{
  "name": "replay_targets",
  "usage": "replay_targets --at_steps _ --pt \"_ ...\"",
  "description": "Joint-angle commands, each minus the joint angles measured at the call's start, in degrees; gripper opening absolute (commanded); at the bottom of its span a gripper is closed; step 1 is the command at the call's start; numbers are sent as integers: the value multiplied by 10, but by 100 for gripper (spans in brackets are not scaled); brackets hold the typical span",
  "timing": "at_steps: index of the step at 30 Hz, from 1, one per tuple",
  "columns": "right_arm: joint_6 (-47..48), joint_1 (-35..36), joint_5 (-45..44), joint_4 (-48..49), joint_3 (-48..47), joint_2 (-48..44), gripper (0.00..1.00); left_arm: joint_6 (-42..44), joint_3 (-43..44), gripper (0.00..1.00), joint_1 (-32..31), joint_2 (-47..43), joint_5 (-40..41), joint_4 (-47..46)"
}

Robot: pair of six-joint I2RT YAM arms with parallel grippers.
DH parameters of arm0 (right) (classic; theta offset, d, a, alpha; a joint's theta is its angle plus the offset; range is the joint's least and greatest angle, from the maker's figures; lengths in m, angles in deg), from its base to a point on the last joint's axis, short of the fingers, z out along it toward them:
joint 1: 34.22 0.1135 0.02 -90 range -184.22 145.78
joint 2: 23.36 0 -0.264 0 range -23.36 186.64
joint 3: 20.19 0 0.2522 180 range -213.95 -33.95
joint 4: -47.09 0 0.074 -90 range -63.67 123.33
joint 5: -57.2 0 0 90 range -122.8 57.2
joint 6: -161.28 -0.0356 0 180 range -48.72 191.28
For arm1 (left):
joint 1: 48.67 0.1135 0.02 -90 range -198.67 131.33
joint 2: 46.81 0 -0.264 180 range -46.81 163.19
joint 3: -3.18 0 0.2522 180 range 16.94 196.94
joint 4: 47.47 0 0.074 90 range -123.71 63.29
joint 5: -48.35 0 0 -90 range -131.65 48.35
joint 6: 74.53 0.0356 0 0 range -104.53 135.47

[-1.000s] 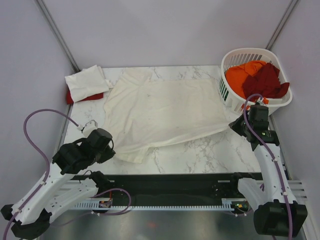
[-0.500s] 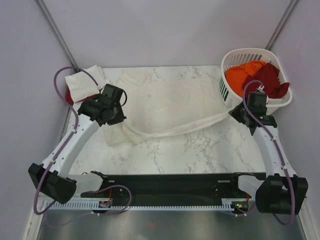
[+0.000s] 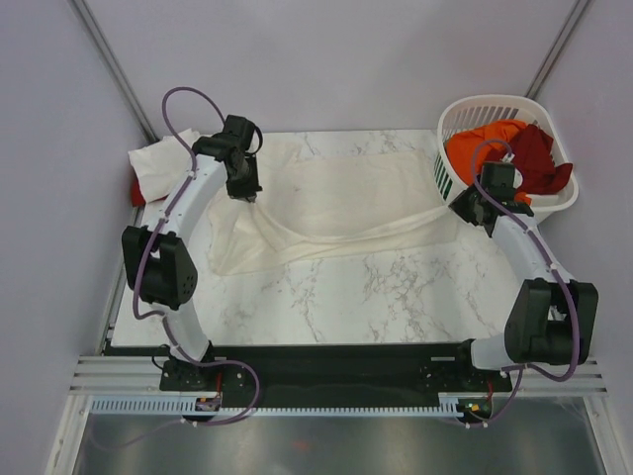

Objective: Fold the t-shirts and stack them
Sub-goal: Fold the tshirt

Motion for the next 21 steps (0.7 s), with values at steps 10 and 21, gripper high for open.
replay_targets --at_steps 10,21 --pt "-34 17 -20 52 -102 106 0 101 212 2 31 130 57 54" --pt "-35 71 -101 41 -190 230 2 115 315 4 52 257 92 77"
